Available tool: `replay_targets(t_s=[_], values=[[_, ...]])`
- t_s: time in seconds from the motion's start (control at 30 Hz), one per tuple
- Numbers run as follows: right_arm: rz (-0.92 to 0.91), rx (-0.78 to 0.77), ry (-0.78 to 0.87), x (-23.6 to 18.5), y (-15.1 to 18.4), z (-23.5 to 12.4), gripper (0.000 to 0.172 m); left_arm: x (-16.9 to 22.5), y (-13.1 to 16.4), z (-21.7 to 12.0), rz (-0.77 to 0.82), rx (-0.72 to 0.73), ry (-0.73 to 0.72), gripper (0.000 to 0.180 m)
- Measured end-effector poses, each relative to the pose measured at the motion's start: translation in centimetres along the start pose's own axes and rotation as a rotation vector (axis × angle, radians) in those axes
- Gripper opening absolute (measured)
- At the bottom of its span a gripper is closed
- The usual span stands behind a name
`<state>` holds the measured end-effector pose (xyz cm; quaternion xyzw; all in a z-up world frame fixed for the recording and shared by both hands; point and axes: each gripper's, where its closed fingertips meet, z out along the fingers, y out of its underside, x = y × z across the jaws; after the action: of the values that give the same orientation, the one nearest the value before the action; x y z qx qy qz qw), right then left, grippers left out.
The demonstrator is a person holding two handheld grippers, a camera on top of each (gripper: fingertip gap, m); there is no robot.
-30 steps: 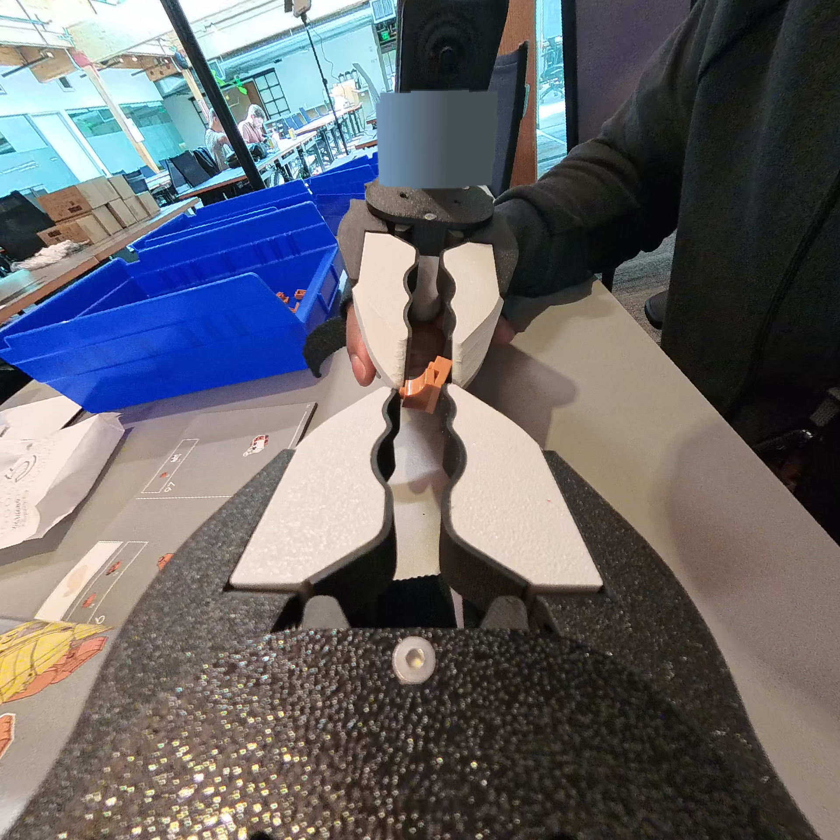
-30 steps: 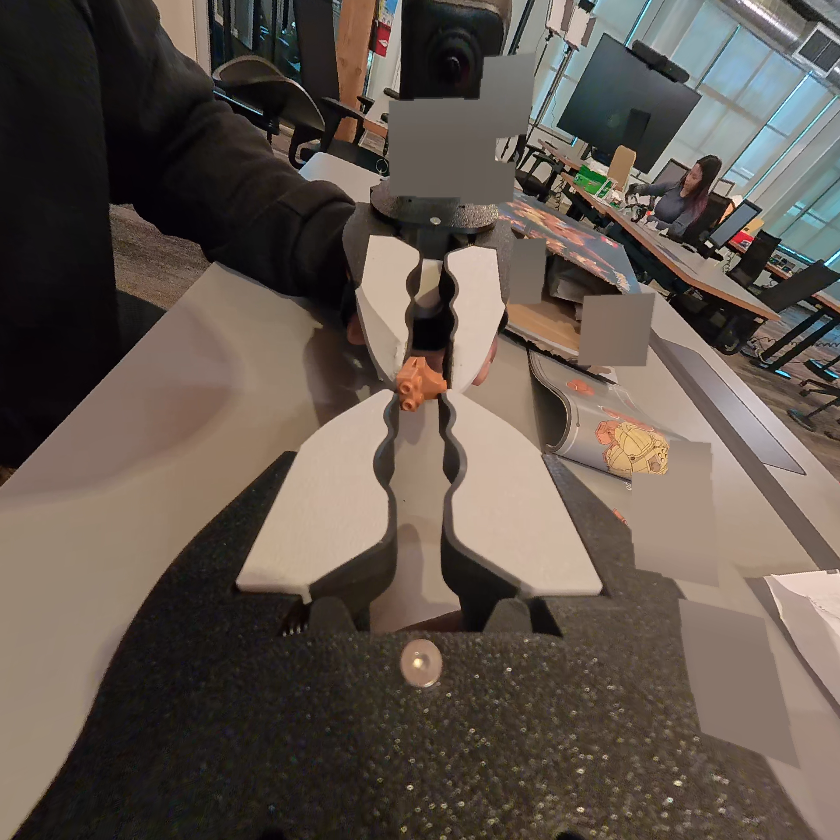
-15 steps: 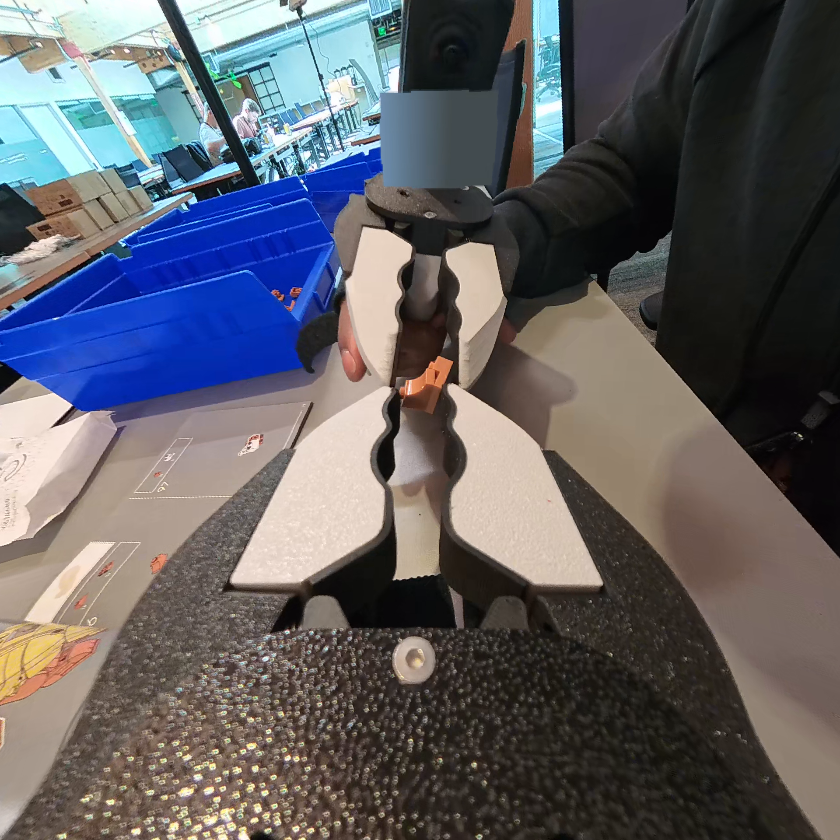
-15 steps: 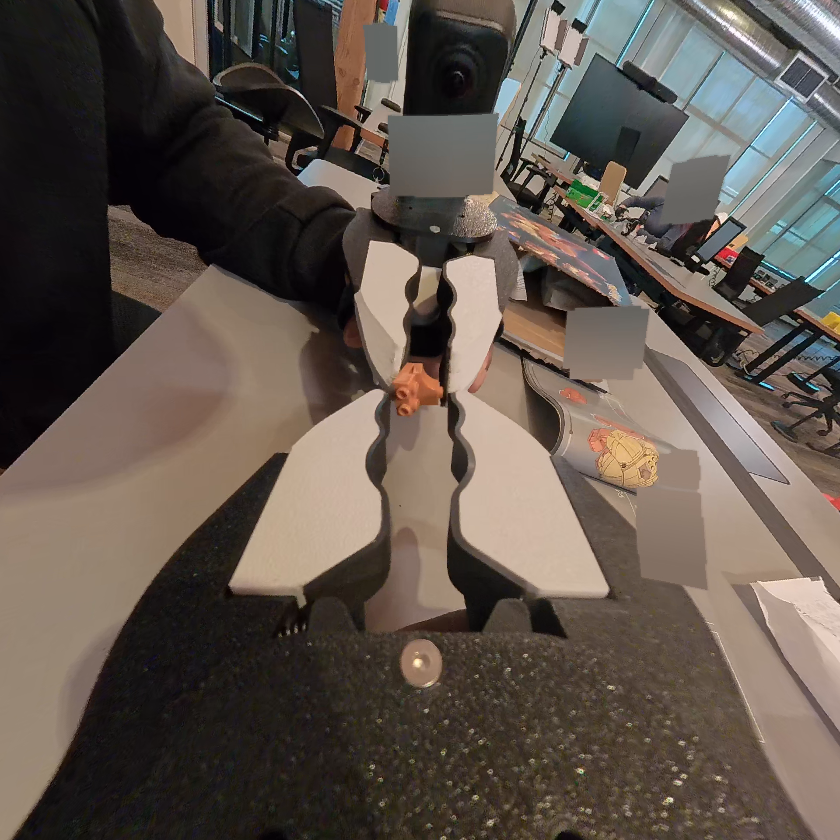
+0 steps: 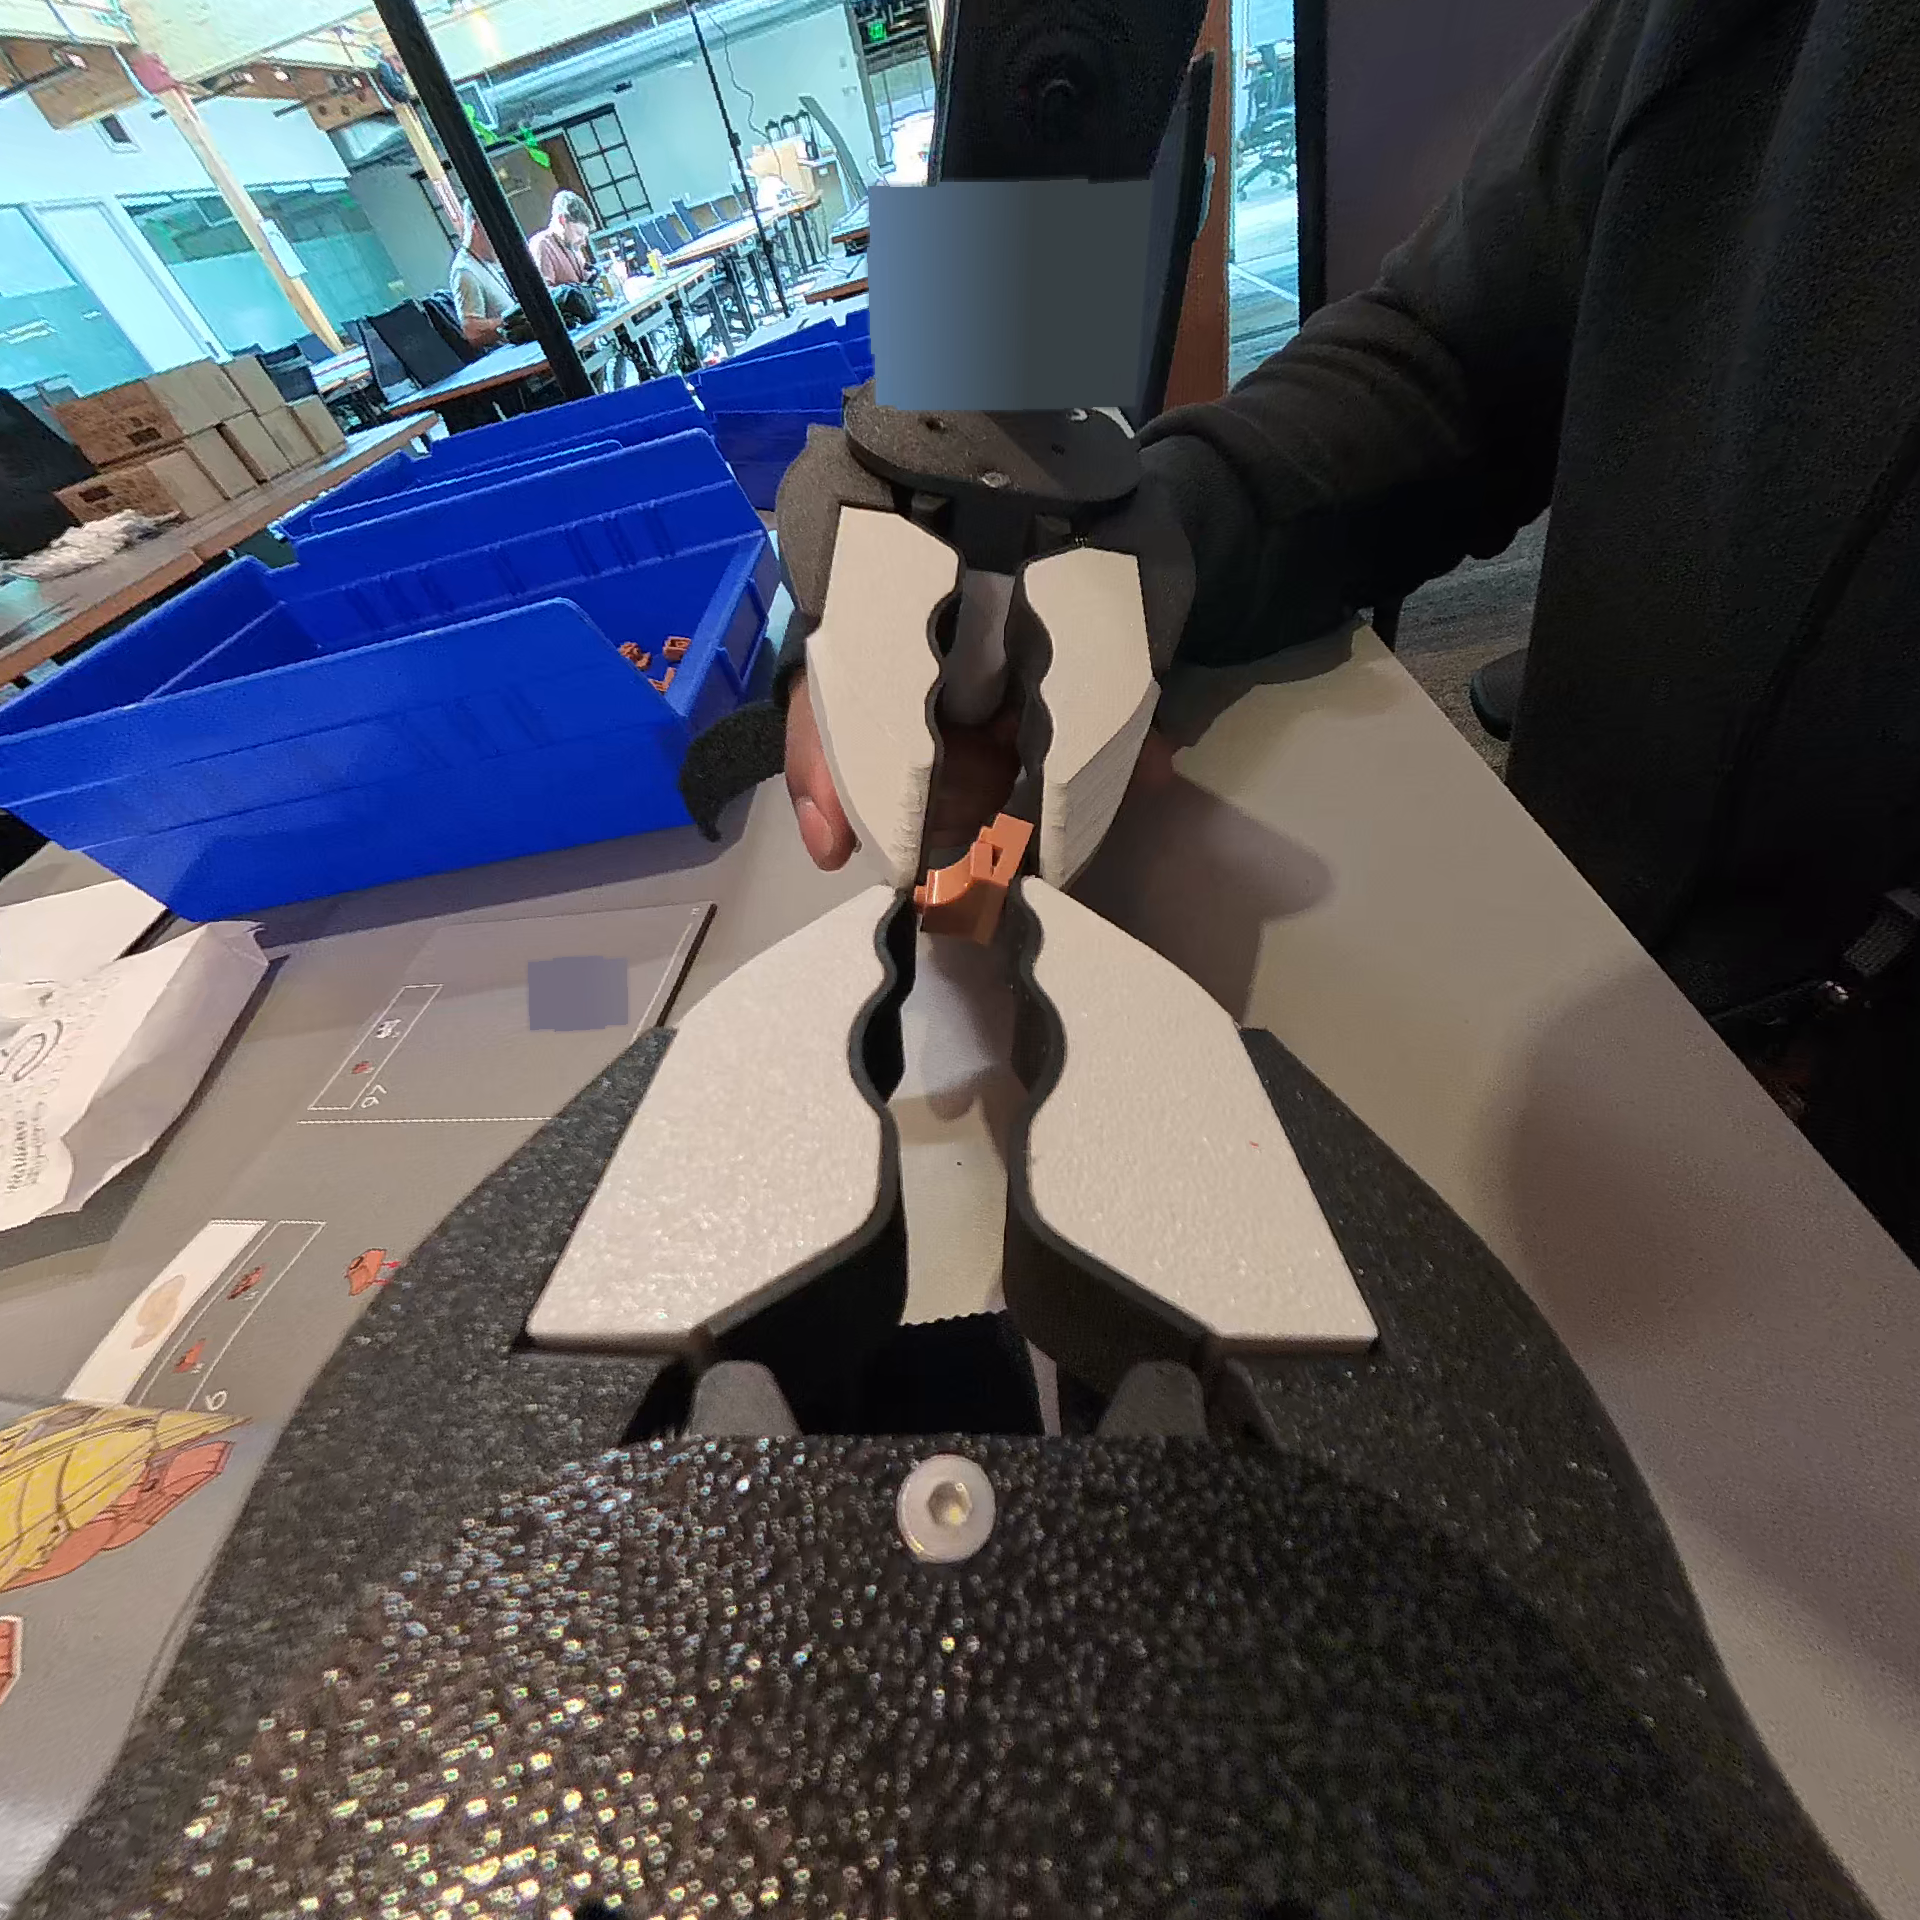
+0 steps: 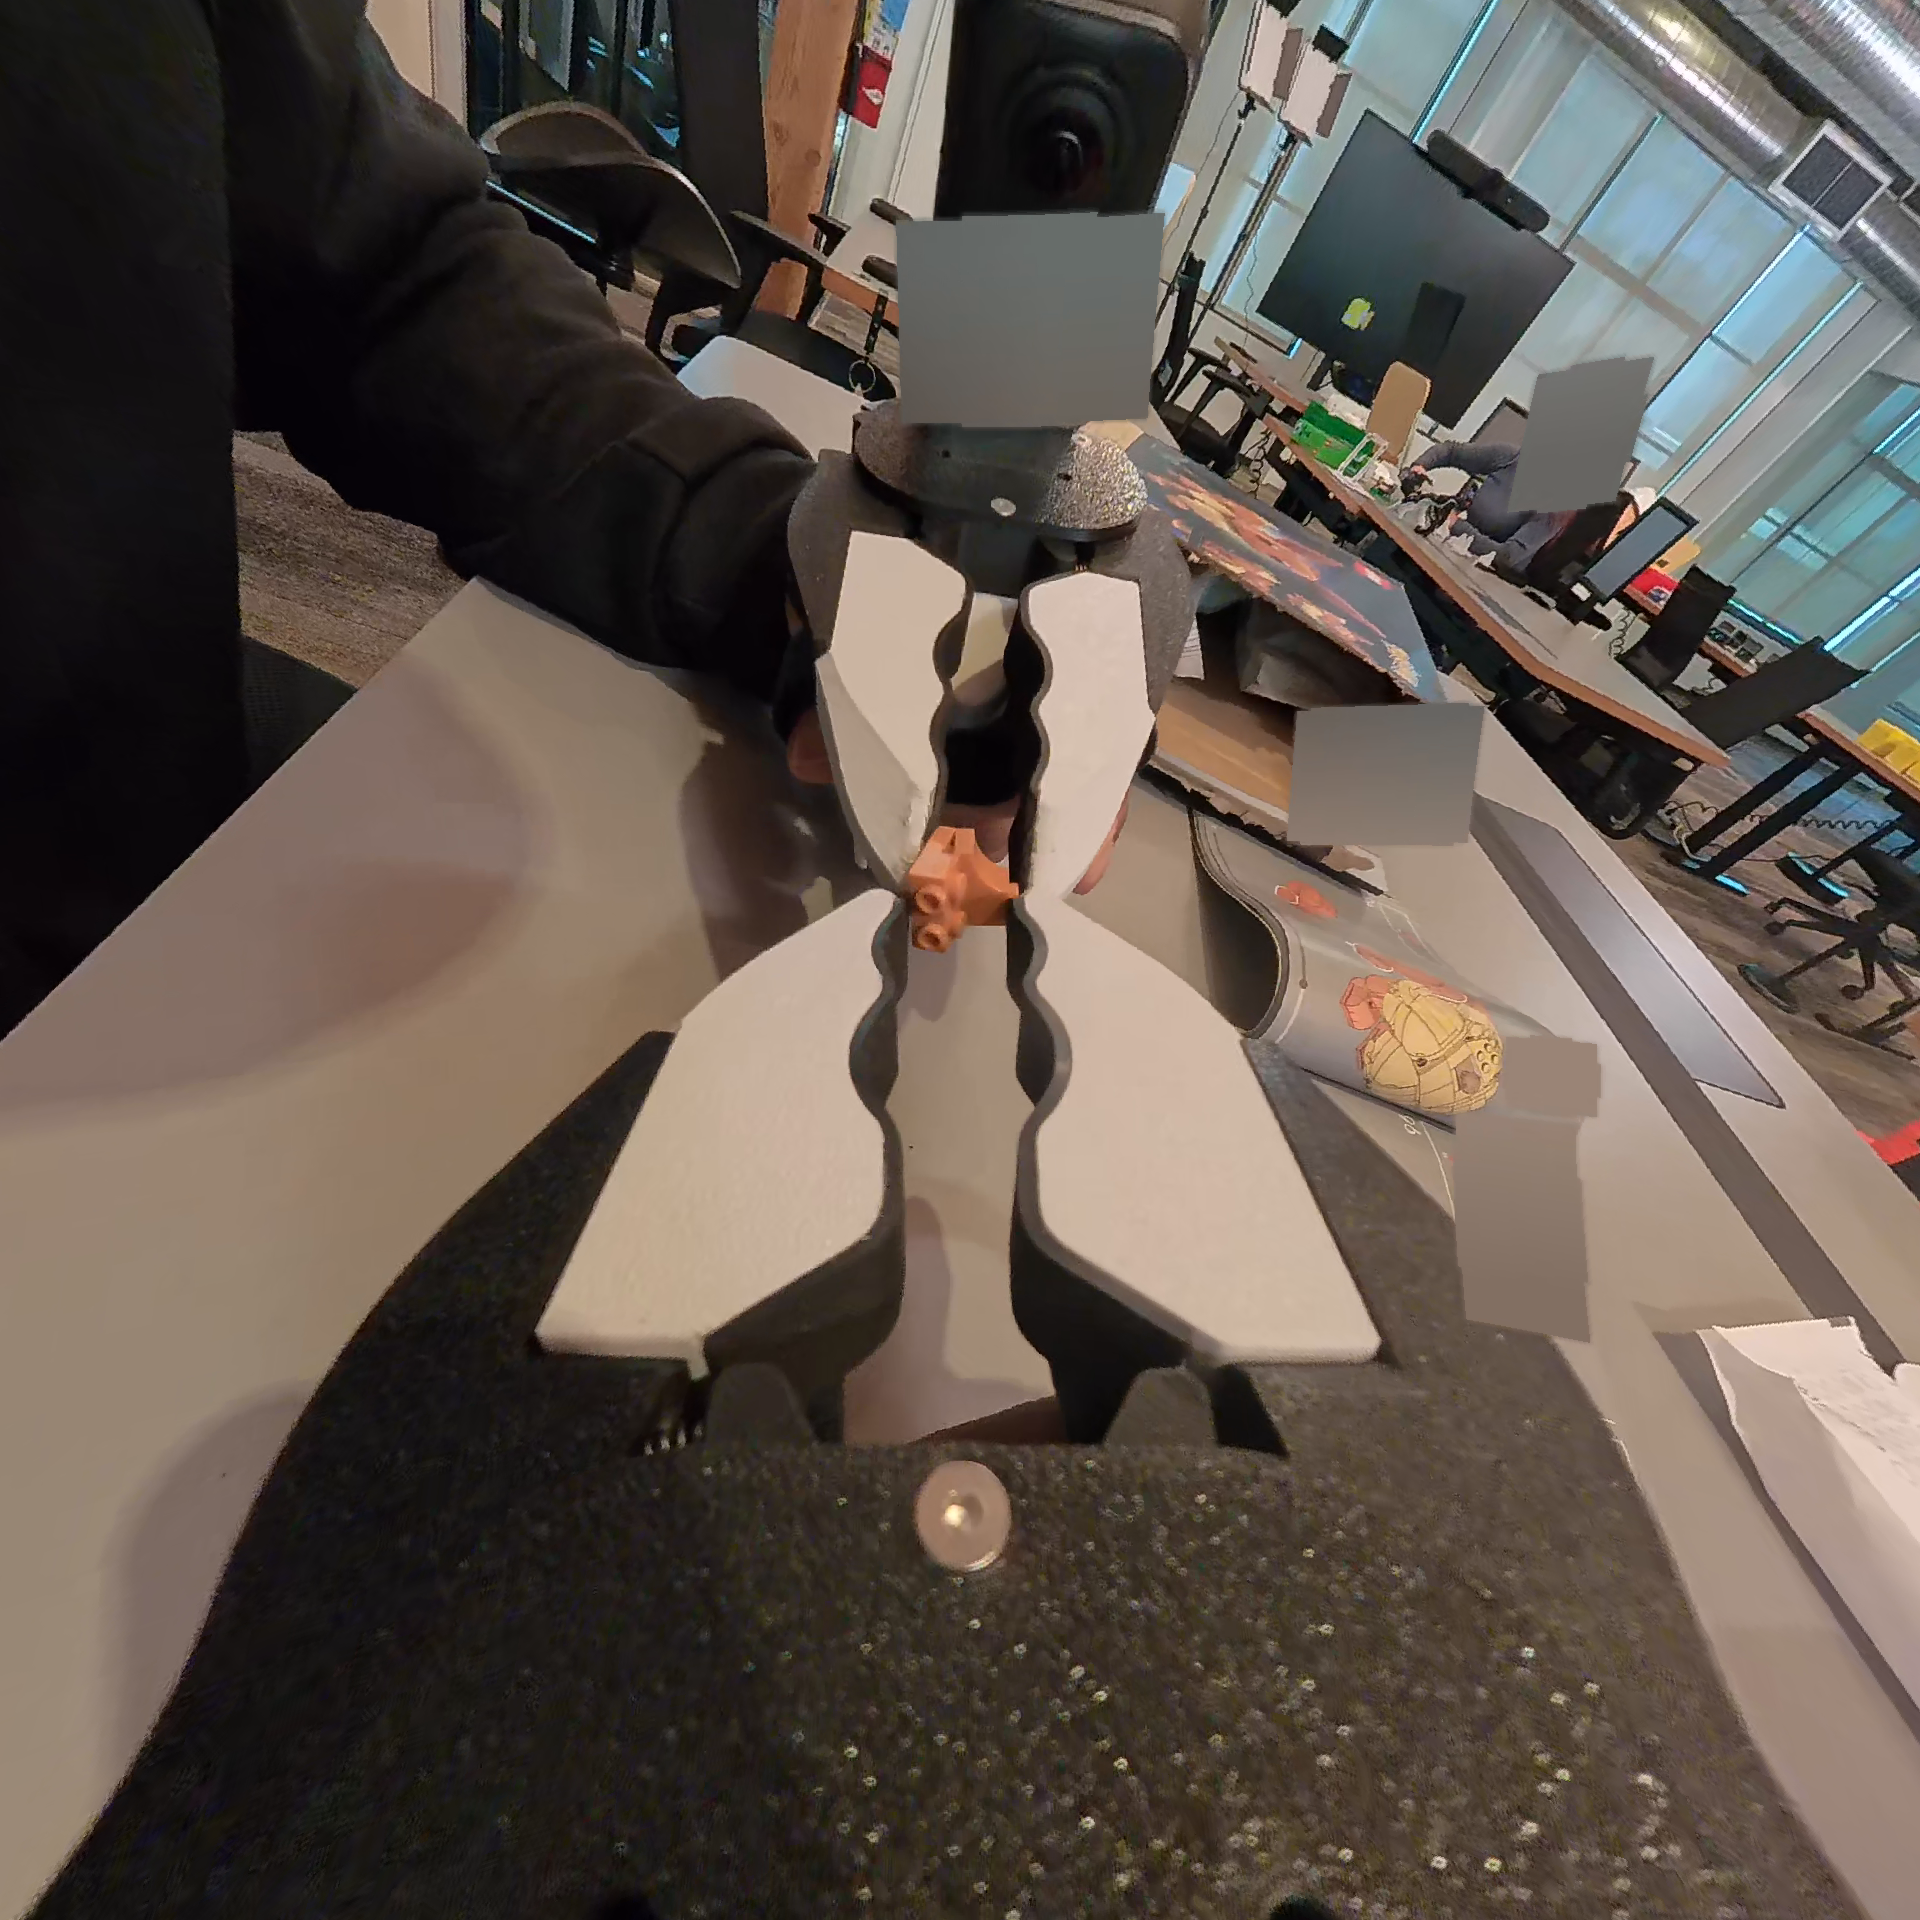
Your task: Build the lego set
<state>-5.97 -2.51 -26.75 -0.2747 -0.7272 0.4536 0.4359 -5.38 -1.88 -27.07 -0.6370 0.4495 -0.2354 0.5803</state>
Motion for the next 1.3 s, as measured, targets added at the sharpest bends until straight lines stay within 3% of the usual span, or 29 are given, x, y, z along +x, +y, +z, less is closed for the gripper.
replay_targets(t_s=[0.67,0.97,1.1,1.3], values=[[0.037,-0.010,-0.022,0.1,0.3,0.0,0.008,-0.2,0.2,0.0,0.055,-0.030,-0.028,0.014],[0.021,-0.002,0.014,0.5,0.2,0.0,0.008,-0.7,0.1,0.0,0.076,-0.037,-0.061,0.014],[-0.019,0.012,0.042,0.7,-0.1,-0.2,0.021,-1.1,0.9,0.0,0.100,-0.090,-0.095,0.014],[-0.046,-0.022,0.022,0.1,0.5,0.2,0.015,-0.6,1.2,0.4,0.108,-0.117,-0.070,0.014]])
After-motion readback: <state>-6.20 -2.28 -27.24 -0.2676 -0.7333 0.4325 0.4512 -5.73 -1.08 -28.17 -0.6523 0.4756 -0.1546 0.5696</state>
